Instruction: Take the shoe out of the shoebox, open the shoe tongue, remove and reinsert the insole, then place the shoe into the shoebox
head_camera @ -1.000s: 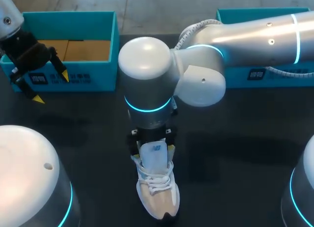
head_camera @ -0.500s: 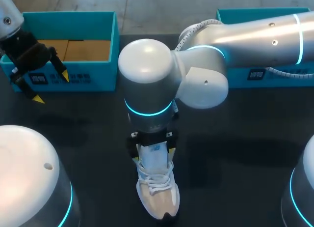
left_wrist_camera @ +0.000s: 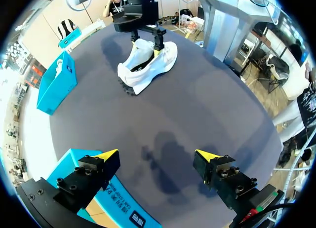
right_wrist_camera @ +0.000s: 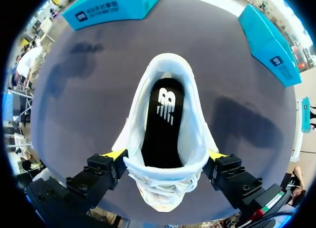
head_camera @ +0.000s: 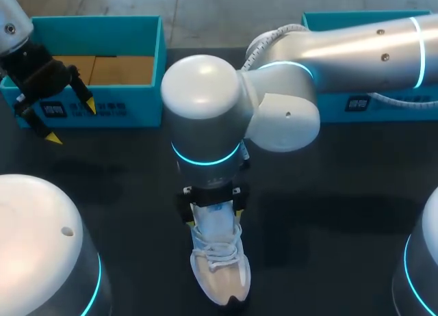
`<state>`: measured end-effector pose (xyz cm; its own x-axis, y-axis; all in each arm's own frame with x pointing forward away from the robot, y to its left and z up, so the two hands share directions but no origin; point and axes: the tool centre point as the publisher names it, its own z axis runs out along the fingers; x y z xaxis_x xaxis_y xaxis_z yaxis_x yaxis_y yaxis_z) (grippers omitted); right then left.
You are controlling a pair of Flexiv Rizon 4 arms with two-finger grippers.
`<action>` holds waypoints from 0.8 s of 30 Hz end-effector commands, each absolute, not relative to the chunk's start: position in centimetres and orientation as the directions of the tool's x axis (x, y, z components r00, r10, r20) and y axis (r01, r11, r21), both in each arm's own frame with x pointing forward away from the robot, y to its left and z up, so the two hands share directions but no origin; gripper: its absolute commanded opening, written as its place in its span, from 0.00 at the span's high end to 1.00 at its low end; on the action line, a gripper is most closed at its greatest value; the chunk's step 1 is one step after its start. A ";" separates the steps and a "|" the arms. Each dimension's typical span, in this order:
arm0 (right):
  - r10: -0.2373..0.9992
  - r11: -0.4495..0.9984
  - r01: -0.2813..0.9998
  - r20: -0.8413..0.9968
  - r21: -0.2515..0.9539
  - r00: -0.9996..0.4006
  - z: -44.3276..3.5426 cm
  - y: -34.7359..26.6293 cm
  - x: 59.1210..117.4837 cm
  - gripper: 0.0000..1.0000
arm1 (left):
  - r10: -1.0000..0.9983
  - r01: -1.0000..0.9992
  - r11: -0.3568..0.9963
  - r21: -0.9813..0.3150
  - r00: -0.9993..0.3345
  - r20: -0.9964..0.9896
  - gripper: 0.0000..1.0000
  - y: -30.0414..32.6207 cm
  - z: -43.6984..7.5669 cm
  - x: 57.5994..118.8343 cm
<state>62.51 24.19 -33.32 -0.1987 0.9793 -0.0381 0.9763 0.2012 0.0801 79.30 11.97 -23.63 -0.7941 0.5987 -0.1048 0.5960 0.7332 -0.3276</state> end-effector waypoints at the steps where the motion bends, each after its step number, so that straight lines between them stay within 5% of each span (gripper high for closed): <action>1: 0.981 0.193 0.977 -0.043 0.089 -0.190 -32.9 24.0 62.1 0.04 | 0.599 0.596 0.734 -0.325 -0.794 -0.104 0.00 12.0 -23.6 79.3; 24: 0.987 0.154 0.983 -0.058 0.103 -0.149 -29.6 24.3 59.7 0.08 | 0.599 0.596 0.734 -0.325 -0.794 -0.104 0.00 12.0 -23.6 79.3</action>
